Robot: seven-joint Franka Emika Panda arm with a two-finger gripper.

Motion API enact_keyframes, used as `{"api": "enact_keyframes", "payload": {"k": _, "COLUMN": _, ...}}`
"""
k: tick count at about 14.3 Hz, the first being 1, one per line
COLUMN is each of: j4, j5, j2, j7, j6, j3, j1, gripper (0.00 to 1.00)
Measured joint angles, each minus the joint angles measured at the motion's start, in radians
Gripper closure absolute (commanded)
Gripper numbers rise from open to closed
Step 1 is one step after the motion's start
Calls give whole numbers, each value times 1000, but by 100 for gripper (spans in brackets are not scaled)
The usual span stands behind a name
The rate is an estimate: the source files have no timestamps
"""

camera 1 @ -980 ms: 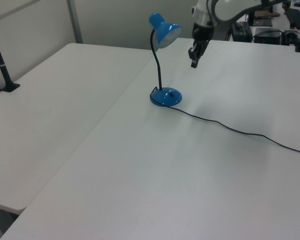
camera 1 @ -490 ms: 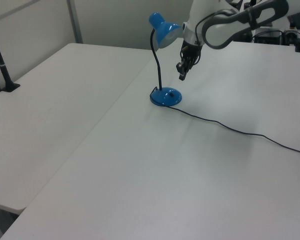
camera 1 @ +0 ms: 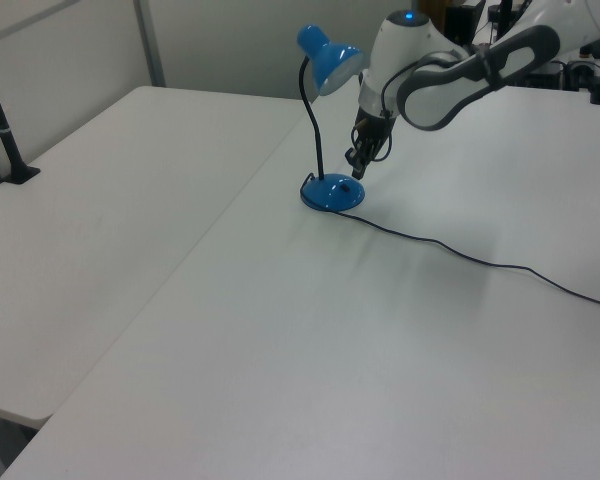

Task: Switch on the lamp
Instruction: 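Move the gripper down toward the switch on the blue lamp base, then press the switch on the lamp base with the gripper fingertips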

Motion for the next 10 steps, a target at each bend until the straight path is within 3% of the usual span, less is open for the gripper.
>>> {"api": "enact_keyframes", "payload": {"k": 10, "j4": 13, "j5": -48, "j2": 37, "j7": 32, "j6": 115, "j3": 0, "j1": 2, "gripper": 100}}
